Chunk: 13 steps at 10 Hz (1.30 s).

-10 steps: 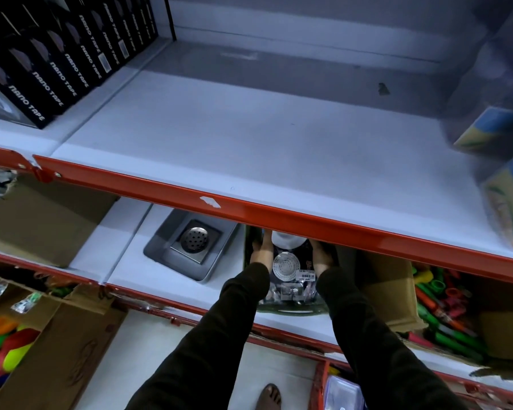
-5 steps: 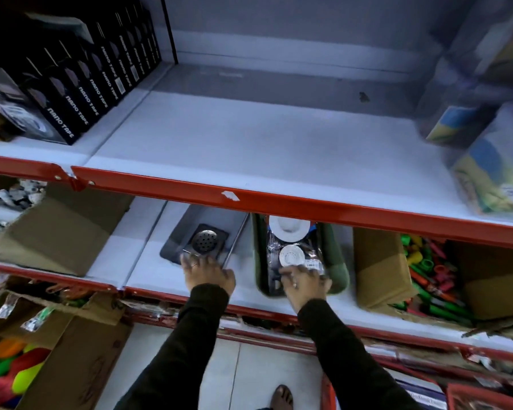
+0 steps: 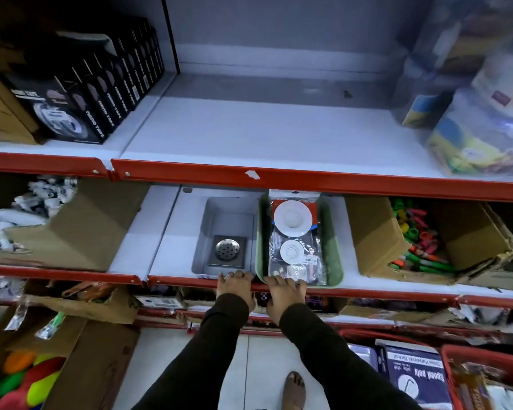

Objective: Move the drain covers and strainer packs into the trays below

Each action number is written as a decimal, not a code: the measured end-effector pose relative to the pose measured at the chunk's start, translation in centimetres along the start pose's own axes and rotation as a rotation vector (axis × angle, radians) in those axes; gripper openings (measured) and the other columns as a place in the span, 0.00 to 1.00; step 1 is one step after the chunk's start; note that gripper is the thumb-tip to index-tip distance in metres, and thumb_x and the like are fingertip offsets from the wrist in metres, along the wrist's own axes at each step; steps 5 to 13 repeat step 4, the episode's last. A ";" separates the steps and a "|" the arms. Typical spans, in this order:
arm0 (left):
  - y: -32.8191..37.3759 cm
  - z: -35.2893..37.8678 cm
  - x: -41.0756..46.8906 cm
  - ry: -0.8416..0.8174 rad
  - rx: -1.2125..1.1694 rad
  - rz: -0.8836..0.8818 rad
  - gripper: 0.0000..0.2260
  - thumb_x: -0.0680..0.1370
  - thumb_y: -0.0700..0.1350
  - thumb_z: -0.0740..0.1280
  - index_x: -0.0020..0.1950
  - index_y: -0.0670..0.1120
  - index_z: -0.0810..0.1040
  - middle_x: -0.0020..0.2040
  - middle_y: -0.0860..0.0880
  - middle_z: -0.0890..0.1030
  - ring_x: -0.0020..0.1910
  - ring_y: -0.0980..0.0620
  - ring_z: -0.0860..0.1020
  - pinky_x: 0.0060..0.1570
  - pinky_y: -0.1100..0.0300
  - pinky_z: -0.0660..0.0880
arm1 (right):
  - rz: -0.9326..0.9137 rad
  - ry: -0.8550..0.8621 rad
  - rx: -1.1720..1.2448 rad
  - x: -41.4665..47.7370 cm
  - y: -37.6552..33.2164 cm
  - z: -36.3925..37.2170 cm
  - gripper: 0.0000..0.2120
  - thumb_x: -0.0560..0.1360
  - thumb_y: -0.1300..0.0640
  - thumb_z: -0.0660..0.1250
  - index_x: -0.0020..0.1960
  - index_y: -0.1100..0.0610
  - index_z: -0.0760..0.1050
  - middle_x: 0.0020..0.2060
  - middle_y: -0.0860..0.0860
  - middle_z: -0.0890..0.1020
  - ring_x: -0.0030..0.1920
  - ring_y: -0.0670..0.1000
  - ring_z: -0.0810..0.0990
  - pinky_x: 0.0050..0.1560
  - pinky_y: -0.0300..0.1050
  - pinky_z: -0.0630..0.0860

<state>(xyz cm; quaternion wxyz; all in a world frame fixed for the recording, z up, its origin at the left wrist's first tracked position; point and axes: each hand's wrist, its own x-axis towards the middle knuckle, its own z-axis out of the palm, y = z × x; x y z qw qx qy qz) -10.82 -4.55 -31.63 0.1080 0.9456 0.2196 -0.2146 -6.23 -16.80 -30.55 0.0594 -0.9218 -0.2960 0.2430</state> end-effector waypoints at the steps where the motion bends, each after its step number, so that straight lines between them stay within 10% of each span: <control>1: -0.7 -0.4 -1.4 0.019 -0.063 0.050 0.31 0.74 0.43 0.67 0.76 0.53 0.63 0.74 0.46 0.69 0.75 0.44 0.66 0.78 0.43 0.54 | 0.030 0.022 0.022 -1.1 -0.7 -0.5 0.30 0.74 0.57 0.61 0.76 0.50 0.61 0.75 0.53 0.66 0.76 0.56 0.63 0.76 0.63 0.47; 4: -1.9 -11.9 -6.9 0.738 -0.147 0.126 0.22 0.76 0.47 0.62 0.71 0.51 0.69 0.70 0.46 0.71 0.68 0.44 0.69 0.67 0.46 0.69 | 0.054 0.688 0.175 -5.2 -2.7 -11.2 0.24 0.76 0.57 0.60 0.71 0.47 0.68 0.68 0.53 0.73 0.68 0.57 0.70 0.71 0.59 0.58; 13: -1.9 -11.9 -6.9 0.738 -0.147 0.126 0.22 0.76 0.47 0.62 0.71 0.51 0.69 0.70 0.46 0.71 0.68 0.44 0.69 0.67 0.46 0.69 | 0.054 0.688 0.175 -5.2 -2.7 -11.2 0.24 0.76 0.57 0.60 0.71 0.47 0.68 0.68 0.53 0.73 0.68 0.57 0.70 0.71 0.59 0.58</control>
